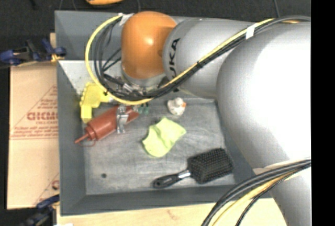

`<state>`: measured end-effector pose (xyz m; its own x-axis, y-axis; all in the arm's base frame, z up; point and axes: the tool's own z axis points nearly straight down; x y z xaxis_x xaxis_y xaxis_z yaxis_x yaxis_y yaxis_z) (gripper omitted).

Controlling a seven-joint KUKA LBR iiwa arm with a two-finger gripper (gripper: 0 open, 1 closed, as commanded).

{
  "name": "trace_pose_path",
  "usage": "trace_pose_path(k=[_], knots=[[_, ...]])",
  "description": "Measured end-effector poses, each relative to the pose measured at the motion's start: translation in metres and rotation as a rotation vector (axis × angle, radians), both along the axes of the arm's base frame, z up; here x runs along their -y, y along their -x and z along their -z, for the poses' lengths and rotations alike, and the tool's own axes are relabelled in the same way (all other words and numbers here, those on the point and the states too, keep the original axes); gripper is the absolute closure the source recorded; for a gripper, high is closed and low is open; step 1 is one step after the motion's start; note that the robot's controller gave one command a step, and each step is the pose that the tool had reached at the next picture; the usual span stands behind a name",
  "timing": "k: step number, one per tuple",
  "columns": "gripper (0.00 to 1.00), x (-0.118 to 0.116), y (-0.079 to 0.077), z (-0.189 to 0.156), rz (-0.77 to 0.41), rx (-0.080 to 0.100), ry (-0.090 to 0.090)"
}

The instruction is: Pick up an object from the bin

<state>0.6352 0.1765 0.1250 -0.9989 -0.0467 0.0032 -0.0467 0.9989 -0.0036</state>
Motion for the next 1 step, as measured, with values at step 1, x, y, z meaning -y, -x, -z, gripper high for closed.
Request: trace_pose_path(k=[1], knots=[[1.00, -0.0009, -0.0066, -0.0611, 0.022, 0.004, -0.005]])
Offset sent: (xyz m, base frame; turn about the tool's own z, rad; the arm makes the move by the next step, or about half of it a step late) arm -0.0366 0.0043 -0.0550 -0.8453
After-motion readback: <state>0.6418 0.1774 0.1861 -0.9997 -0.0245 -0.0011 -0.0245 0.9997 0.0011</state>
